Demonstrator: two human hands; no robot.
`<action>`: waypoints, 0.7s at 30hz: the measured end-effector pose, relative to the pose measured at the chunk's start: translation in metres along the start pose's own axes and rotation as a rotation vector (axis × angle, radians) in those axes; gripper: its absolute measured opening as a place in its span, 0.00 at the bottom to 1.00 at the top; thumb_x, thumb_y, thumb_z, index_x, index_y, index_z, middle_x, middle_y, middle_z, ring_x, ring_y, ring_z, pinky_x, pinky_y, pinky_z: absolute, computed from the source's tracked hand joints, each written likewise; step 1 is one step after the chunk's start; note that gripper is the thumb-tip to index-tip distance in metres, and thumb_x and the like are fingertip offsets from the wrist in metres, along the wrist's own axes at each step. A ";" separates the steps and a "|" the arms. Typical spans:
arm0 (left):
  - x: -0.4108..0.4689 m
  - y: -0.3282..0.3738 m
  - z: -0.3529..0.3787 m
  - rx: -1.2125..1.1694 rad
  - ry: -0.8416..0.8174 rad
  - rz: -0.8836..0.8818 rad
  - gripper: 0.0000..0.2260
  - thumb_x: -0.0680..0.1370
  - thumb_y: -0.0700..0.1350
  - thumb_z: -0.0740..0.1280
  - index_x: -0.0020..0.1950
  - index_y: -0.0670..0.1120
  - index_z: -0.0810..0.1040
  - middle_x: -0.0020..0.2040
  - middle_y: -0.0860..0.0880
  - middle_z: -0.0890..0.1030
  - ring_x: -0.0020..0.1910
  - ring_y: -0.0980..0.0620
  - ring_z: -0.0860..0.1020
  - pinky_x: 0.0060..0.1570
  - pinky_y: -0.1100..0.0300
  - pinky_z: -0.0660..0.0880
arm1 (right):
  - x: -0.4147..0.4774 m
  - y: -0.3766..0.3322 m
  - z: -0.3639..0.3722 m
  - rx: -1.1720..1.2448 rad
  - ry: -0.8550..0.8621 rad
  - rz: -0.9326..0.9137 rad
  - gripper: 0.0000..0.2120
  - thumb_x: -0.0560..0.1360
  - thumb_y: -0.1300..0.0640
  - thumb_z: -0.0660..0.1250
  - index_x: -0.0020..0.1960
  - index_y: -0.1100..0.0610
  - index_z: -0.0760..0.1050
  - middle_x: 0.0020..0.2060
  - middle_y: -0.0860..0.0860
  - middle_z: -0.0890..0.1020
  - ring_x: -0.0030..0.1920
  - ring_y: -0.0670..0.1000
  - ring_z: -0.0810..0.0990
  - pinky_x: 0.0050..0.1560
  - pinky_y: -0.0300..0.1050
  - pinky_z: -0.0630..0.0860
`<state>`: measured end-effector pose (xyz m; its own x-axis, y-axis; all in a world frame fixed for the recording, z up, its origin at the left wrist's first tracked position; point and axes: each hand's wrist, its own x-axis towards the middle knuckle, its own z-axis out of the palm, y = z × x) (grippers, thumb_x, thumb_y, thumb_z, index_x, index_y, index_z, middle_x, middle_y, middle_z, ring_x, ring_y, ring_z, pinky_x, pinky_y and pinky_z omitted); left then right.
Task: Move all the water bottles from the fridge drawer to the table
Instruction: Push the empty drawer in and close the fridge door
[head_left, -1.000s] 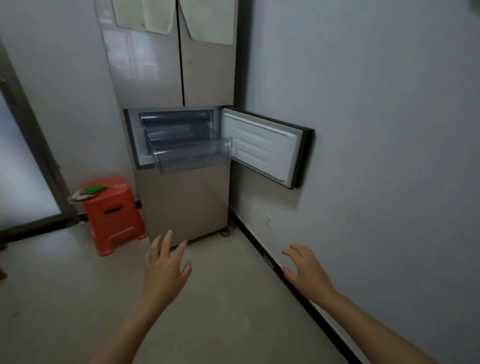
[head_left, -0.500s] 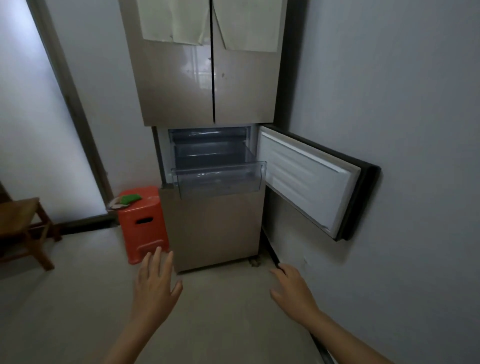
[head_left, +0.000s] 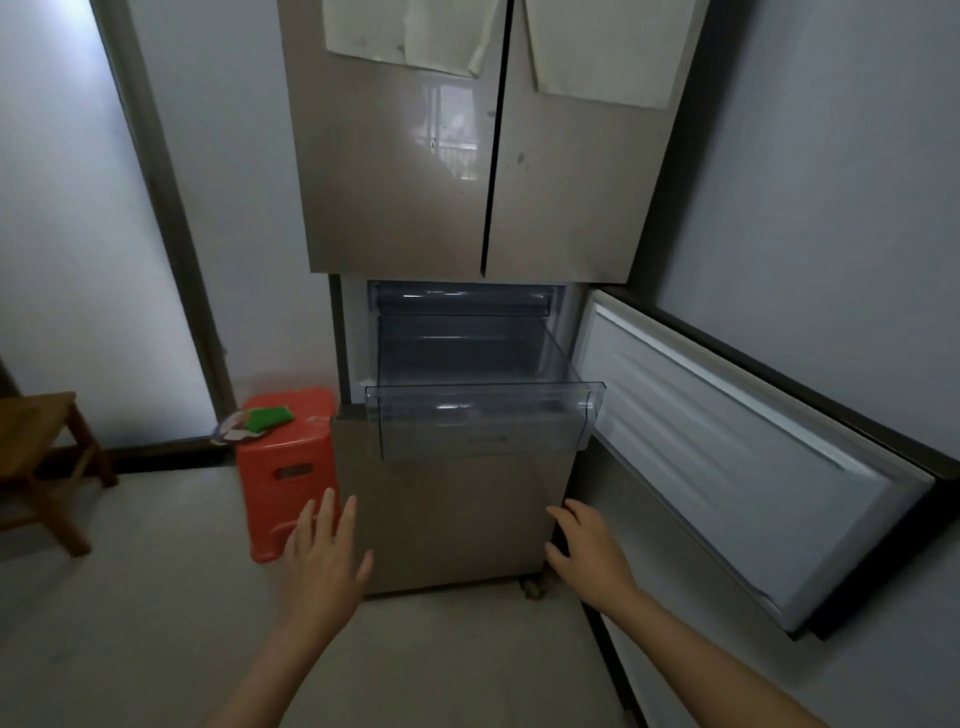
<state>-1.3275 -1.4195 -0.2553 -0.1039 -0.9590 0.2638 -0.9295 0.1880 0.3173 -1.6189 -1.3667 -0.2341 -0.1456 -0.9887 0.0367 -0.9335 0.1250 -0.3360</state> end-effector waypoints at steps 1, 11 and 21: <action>0.018 0.002 0.004 -0.005 -0.007 0.006 0.30 0.74 0.50 0.68 0.73 0.44 0.61 0.74 0.41 0.59 0.74 0.40 0.55 0.68 0.44 0.58 | 0.018 -0.001 -0.002 0.014 0.010 0.012 0.25 0.79 0.51 0.58 0.74 0.53 0.57 0.74 0.53 0.56 0.74 0.51 0.53 0.72 0.45 0.57; 0.088 0.035 0.050 -0.009 -0.099 0.083 0.30 0.73 0.47 0.68 0.73 0.43 0.61 0.75 0.40 0.58 0.73 0.39 0.55 0.67 0.44 0.60 | 0.093 0.022 0.013 0.035 -0.043 0.070 0.27 0.78 0.51 0.59 0.74 0.53 0.56 0.74 0.55 0.56 0.74 0.53 0.53 0.72 0.48 0.57; 0.155 0.076 0.084 0.095 -0.117 -0.010 0.37 0.75 0.51 0.65 0.75 0.48 0.45 0.76 0.42 0.41 0.75 0.41 0.41 0.71 0.46 0.51 | 0.184 0.058 0.002 0.048 0.025 -0.079 0.33 0.78 0.53 0.59 0.76 0.53 0.44 0.73 0.53 0.60 0.73 0.54 0.57 0.71 0.51 0.59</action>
<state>-1.4443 -1.5716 -0.2665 -0.1300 -0.9799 0.1516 -0.9595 0.1629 0.2299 -1.6995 -1.5413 -0.2486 -0.0808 -0.9928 0.0882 -0.9257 0.0419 -0.3760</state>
